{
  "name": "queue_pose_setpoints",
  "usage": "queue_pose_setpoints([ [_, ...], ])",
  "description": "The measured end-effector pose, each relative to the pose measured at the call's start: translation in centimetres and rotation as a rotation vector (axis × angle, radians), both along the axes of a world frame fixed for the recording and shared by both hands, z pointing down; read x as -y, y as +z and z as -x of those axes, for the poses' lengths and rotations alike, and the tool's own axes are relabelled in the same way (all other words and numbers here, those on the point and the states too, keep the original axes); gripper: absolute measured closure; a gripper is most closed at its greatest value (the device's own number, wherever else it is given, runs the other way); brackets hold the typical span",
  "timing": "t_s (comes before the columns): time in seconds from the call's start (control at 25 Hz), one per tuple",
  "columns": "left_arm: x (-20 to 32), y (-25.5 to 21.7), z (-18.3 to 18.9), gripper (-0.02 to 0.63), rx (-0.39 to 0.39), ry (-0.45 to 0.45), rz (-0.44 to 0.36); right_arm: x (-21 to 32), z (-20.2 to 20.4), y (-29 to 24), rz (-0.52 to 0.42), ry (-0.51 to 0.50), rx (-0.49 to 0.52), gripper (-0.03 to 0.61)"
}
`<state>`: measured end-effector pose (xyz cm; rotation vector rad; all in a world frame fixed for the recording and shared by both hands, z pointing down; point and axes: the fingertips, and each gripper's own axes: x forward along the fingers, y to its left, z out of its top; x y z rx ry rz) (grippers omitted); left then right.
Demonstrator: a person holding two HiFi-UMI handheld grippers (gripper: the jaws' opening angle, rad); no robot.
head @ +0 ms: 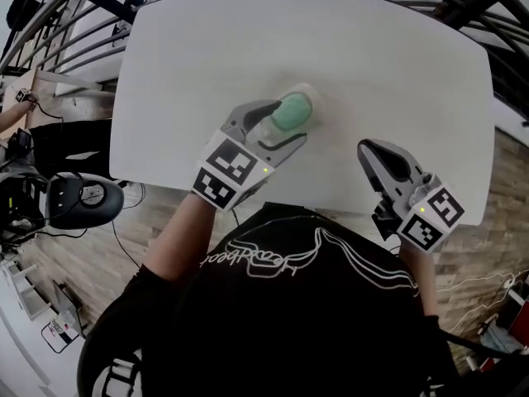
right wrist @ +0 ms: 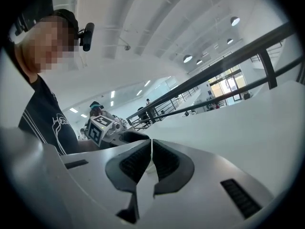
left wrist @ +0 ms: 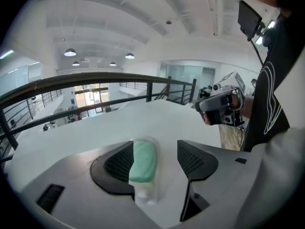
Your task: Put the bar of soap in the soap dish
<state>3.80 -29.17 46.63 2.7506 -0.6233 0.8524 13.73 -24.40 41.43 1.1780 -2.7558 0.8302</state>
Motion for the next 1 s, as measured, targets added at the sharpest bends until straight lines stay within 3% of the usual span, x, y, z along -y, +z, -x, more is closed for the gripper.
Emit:
queue_pose_setpoints([
  [0.08,-1.6,-1.3,0.8,0.325,-0.041,-0.006,-0.012,-1.1,0.2,-0.9,-0.036,0.002,-0.017,0.561],
  [0.24,-4.3,-6.6,1.9,0.406,-0.19,-0.088,-0.042,-3.9,0.7,-4.6,-0.138,-0.023,-0.061,0.561],
  [0.52,-7.7,-13.5,1.7,0.601,-0.328,-0.13,-0.081,-5.5,2.9,-9.7,-0.239,-0.121,-0.105,0.561],
  [0.8,-13.9,-16.0,0.8,0.606,-0.387,-0.024,-0.048,-9.4,5.6,-12.1,-0.288,-0.232,-0.127,0.561],
  [1.0,-16.4,-16.8,0.8,0.606,-0.443,0.018,-0.015,-11.0,6.5,-11.6,-0.235,-0.25,-0.08,0.561],
])
